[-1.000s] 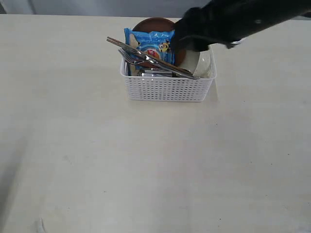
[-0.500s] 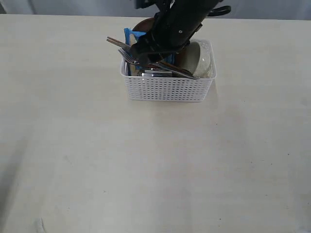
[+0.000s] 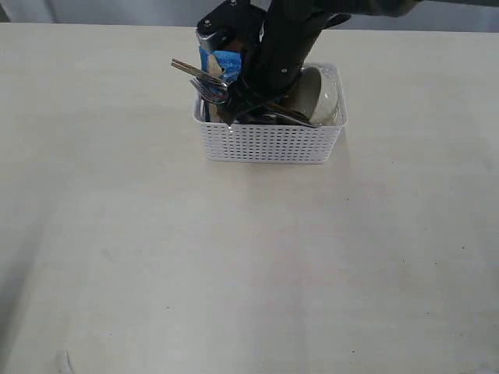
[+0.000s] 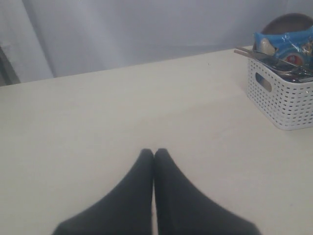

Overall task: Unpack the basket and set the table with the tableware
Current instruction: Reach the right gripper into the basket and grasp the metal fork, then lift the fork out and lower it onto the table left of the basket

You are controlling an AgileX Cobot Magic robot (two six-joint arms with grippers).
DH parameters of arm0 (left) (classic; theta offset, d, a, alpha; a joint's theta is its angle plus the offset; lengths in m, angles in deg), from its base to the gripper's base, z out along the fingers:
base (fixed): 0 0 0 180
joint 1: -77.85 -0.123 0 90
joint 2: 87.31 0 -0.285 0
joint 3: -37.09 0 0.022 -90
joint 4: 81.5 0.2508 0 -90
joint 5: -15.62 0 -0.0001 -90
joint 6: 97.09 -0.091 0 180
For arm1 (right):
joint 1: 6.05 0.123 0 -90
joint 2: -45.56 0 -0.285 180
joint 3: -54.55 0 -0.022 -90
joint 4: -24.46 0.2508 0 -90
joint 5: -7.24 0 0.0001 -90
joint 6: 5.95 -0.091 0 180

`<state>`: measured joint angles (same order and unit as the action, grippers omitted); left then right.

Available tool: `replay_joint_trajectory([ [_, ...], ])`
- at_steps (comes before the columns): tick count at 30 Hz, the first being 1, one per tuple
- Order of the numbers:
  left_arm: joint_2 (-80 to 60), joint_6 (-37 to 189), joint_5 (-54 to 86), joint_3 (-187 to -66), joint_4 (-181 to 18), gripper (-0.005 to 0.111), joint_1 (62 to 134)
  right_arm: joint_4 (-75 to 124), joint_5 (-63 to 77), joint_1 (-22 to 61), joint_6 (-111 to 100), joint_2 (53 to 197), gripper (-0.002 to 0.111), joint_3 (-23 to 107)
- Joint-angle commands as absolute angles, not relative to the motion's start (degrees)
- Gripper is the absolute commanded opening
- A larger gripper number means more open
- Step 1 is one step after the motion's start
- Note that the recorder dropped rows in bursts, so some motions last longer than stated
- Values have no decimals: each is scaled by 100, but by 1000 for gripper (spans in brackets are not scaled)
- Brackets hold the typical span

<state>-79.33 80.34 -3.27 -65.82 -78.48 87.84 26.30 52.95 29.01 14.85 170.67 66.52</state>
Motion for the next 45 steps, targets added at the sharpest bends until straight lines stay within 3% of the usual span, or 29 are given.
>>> replay_joint_trajectory([
  [1, -7953, 8036, -284, -6569, -7858, 0, 8769, 2486, 5408, 2954, 1513, 17104, 36, 6650],
  [6, -7953, 8036, -284, -6569, -7858, 0, 8769, 2486, 5442, 2954, 1513, 17070, 1, 6650],
  [7, -7953, 8036, -284, -6569, -7858, 0, 8769, 2486, 5442, 2954, 1504, 17058, 0, 6650],
  [23, -7953, 8036, -284, -6569, -7858, 0, 8769, 2727, 5567, 2954, 1504, 16391, 0, 6658],
  [36, -7953, 8036, -284, -6569, -7858, 0, 8769, 5708, 6219, 2971, 1504, 15822, 0, 6658],
  [40, -7953, 8036, -284, -6569, -7858, 0, 8769, 5591, 6497, 3258, 1152, 15810, 0, 6419],
  [45, -7953, 8036, -284, -6569, -7858, 0, 8769, 4256, 5853, 4048, -398, 15810, 0, 5875],
])
